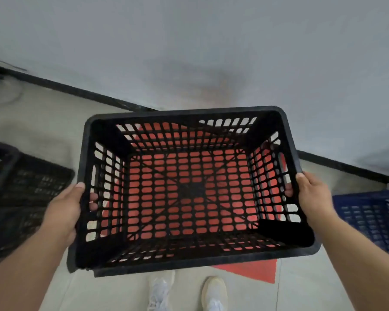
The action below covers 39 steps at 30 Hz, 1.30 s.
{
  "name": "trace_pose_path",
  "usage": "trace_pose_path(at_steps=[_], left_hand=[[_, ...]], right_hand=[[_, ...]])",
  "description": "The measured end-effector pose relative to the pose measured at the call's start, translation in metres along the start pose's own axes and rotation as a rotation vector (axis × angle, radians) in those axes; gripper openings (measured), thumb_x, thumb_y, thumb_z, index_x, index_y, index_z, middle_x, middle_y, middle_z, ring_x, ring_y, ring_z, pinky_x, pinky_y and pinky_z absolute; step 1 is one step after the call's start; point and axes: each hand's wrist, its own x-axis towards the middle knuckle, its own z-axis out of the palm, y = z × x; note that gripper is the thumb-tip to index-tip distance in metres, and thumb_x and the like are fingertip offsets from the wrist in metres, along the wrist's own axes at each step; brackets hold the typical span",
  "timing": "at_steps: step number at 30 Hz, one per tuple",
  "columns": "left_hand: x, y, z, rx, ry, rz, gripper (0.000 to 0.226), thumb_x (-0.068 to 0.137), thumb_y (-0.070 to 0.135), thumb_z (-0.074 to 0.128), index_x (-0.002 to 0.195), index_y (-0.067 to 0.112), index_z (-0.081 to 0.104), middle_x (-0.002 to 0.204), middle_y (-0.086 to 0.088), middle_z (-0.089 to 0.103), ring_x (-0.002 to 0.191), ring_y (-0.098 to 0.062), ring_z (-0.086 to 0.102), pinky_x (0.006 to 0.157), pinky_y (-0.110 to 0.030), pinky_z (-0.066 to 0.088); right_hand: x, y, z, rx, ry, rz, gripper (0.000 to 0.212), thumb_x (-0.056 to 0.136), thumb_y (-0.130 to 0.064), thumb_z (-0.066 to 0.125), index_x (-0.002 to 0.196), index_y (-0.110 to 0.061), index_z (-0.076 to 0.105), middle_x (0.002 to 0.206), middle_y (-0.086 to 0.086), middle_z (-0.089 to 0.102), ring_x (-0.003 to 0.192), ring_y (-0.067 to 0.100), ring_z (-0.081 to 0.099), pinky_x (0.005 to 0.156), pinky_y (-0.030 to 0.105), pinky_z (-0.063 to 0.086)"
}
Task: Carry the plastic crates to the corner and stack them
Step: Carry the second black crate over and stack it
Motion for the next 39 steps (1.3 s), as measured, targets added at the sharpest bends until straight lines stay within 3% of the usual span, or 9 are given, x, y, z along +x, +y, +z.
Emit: trace_pose_path(at_steps=[3, 7, 10, 15, 20, 24, 29, 36, 39], left_hand=[[-0.033, 0.020, -0.056, -0.114, 0.076, -0.025, 0.018, 0.099, 0.028, 0.044, 0.104, 0.020, 0.059, 0.077, -0.004, 0.059, 0.061, -0.016, 0.049, 0.057, -0.032, 0.046], [-0.083, 0.041, -0.136, -0.226, 0.150, -0.049, 0.022, 0.099, 0.028, 0.043, 0.086, 0.020, 0.058, 0.077, -0.005, 0.057, 0.059, -0.018, 0.047, 0.055, -0.031, 0.045], [-0.115, 0.049, -0.195, -0.335, 0.230, -0.063, 0.022, 0.099, 0.027, 0.044, 0.090, 0.016, 0.060, 0.076, -0.006, 0.057, 0.060, -0.018, 0.048, 0.056, -0.034, 0.045], [-0.148, 0.048, -0.292, -0.467, 0.371, -0.062, 0.023, 0.099, 0.026, 0.043, 0.104, 0.011, 0.060, 0.076, -0.007, 0.058, 0.060, -0.018, 0.048, 0.060, -0.032, 0.045], [-0.168, 0.041, -0.382, -0.536, 0.517, -0.090, 0.025, 0.099, 0.028, 0.044, 0.102, 0.009, 0.060, 0.080, -0.007, 0.059, 0.064, -0.018, 0.051, 0.065, -0.033, 0.048], [-0.172, 0.034, -0.443, -0.573, 0.612, -0.126, 0.027, 0.098, 0.030, 0.045, 0.099, 0.007, 0.060, 0.083, -0.008, 0.062, 0.066, -0.018, 0.052, 0.068, -0.034, 0.049], [-0.162, 0.032, -0.494, -0.632, 0.695, -0.165, 0.022, 0.097, 0.032, 0.046, 0.092, 0.015, 0.058, 0.088, -0.007, 0.064, 0.071, -0.018, 0.054, 0.084, -0.042, 0.051], [-0.123, 0.039, -0.519, -0.687, 0.735, -0.205, 0.021, 0.097, 0.031, 0.043, 0.090, 0.016, 0.056, 0.082, -0.005, 0.058, 0.067, -0.016, 0.050, 0.064, -0.033, 0.046], [-0.099, 0.048, -0.520, -0.709, 0.763, -0.232, 0.022, 0.098, 0.032, 0.042, 0.095, 0.015, 0.057, 0.082, -0.006, 0.057, 0.066, -0.017, 0.050, 0.063, -0.033, 0.046]], right_hand=[[-0.029, -0.053, 0.004, -0.073, -0.074, -0.096, 0.030, 0.097, -0.027, 0.037, 0.085, -0.018, 0.063, 0.079, 0.010, 0.065, 0.077, 0.031, 0.061, 0.080, 0.047, 0.052], [-0.083, -0.124, 0.014, -0.133, -0.148, -0.241, 0.029, 0.098, -0.021, 0.038, 0.089, -0.007, 0.062, 0.084, 0.019, 0.063, 0.081, 0.036, 0.058, 0.075, 0.041, 0.046], [-0.128, -0.171, 0.032, -0.204, -0.240, -0.328, 0.029, 0.098, -0.023, 0.037, 0.092, -0.008, 0.062, 0.084, 0.018, 0.064, 0.079, 0.036, 0.059, 0.074, 0.043, 0.049], [-0.207, -0.234, 0.081, -0.289, -0.355, -0.480, 0.029, 0.096, -0.020, 0.037, 0.079, -0.012, 0.059, 0.081, 0.018, 0.065, 0.073, 0.034, 0.059, 0.072, 0.044, 0.049], [-0.287, -0.282, 0.148, -0.318, -0.449, -0.582, 0.026, 0.095, -0.018, 0.038, 0.081, -0.011, 0.058, 0.077, 0.015, 0.063, 0.065, 0.029, 0.056, 0.069, 0.040, 0.049], [-0.341, -0.310, 0.202, -0.327, -0.545, -0.636, 0.026, 0.095, -0.019, 0.038, 0.081, -0.010, 0.059, 0.073, 0.014, 0.061, 0.062, 0.028, 0.056, 0.069, 0.045, 0.051], [-0.387, -0.336, 0.265, -0.343, -0.624, -0.728, 0.026, 0.093, -0.017, 0.038, 0.078, -0.009, 0.056, 0.079, 0.019, 0.064, 0.059, 0.026, 0.056, 0.062, 0.035, 0.046], [-0.403, -0.367, 0.355, -0.368, -0.717, -0.805, 0.027, 0.095, -0.015, 0.038, 0.086, 0.000, 0.058, 0.082, 0.022, 0.063, 0.058, 0.022, 0.055, 0.059, 0.034, 0.044], [-0.397, -0.385, 0.402, -0.405, -0.756, -0.809, 0.031, 0.096, -0.016, 0.038, 0.105, 0.003, 0.060, 0.082, 0.020, 0.063, 0.060, 0.021, 0.056, 0.058, 0.031, 0.043]])
